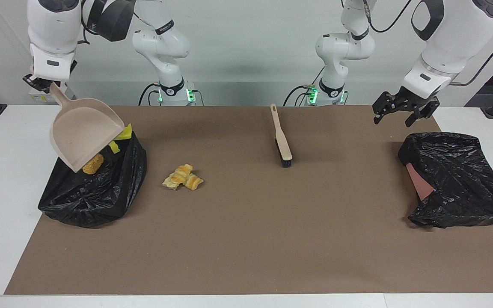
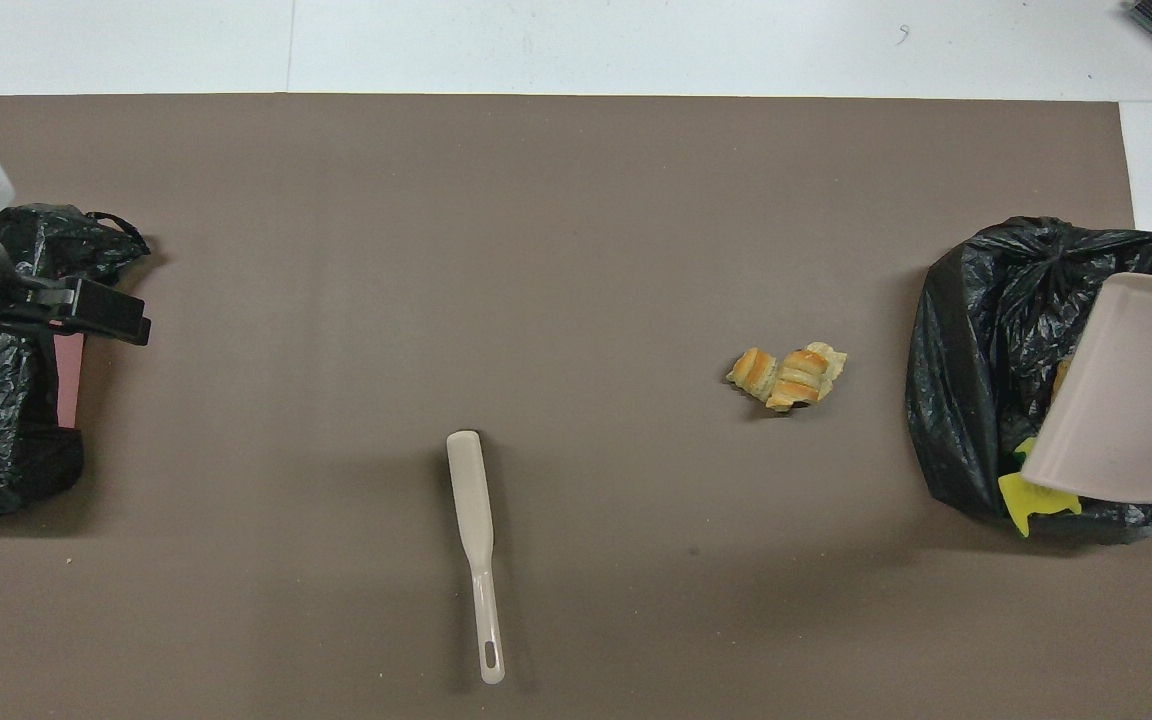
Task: Sweep and dump trash in bin
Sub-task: 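Bring the emptied dustpan back to the table center with the right gripper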
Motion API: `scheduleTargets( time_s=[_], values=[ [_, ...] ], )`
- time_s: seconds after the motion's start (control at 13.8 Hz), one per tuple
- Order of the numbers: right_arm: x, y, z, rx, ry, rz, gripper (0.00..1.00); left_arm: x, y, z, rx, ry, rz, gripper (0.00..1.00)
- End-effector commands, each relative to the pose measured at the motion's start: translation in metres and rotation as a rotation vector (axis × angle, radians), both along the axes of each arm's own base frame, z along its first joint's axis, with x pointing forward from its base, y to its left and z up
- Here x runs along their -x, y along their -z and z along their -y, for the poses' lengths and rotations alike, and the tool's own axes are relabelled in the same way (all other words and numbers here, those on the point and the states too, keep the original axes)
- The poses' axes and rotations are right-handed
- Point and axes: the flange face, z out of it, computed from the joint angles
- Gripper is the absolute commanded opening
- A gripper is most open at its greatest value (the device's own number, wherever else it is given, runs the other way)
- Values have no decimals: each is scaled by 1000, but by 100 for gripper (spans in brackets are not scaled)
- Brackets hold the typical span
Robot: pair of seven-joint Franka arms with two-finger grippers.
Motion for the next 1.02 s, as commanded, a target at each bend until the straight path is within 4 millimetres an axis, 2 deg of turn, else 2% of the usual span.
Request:
scheduleTargets(
  time_s=[0.0,0.29,0.51,0.73,0.8,0.87,0.94],
  values=[
    [-2,2,-26,-138,199,140,0,5,-1,-6,-14,10,1,100],
    [-17,3,-142,-294,440,350,0,5,-1,-5,-14,11,1,100],
    [-33,28,-219,-354,566,436,0,5,-1,-6,-14,10,1,100],
    [-55,76,-302,-430,660,497,0,5,-1,-5,-14,11,1,100],
    [-57,98,-335,-445,695,499,0,5,-1,-5,-14,11,1,100],
    [-58,126,-377,-465,748,512,0,5,-1,-5,-14,11,1,100],
    [-66,142,-412,-507,821,534,0,5,-1,-6,-14,10,1,100]
  ],
)
